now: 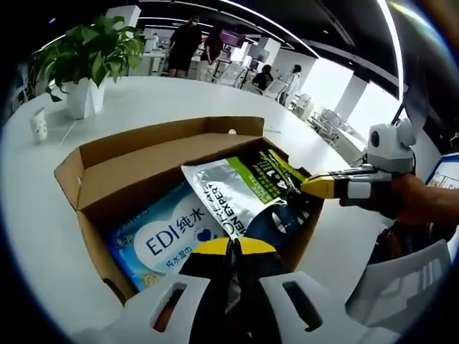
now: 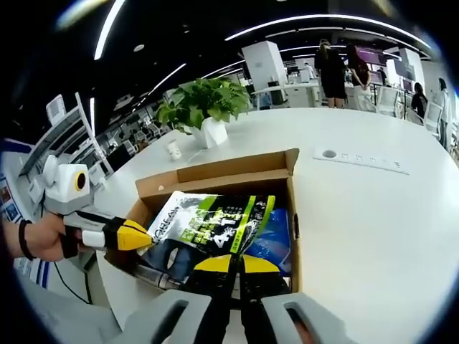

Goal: Operate the shoe box by opening the lid, removing the specified soft item, and placing it in the target area until the item is outside and the box remains undamaged.

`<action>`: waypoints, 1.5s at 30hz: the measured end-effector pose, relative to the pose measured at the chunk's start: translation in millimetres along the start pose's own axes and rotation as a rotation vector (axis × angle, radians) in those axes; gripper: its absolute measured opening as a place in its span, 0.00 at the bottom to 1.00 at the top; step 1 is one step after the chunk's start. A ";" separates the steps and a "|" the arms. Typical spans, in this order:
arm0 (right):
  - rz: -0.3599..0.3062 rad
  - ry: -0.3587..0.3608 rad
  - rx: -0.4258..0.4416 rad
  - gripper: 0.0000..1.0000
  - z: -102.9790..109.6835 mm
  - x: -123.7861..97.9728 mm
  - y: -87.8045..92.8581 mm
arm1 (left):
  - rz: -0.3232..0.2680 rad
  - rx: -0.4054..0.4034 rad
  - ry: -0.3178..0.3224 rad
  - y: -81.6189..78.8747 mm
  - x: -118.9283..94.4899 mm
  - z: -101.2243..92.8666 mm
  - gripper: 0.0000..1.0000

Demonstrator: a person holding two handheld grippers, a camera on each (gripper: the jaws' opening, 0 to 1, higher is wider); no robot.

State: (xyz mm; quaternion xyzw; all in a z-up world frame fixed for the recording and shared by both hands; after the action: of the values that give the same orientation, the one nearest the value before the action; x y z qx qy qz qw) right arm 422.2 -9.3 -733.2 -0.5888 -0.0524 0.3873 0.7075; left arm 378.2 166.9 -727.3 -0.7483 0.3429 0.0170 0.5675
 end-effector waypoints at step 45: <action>-0.133 0.130 0.092 0.00 -59.4 -94.3 -11.5 | -0.006 0.143 0.174 -31.6 44.0 -92.8 0.00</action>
State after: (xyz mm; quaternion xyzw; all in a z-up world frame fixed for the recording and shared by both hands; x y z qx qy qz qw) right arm 393.8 -113.9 -705.0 -0.5748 -0.0275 0.3022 0.7599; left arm 394.9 69.1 -686.2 -0.7056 0.3888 -0.0743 0.5878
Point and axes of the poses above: the point that each gripper's makers call its tool centre point, and the gripper's own axes: x roughly forward along the fingers, z roughly to its left, y roughly out of its underside, the point moved 5 cm from there along -x, roughly backward along the fingers, and after that the axes turned 14 degrees about -z, right-handed, at the moved point
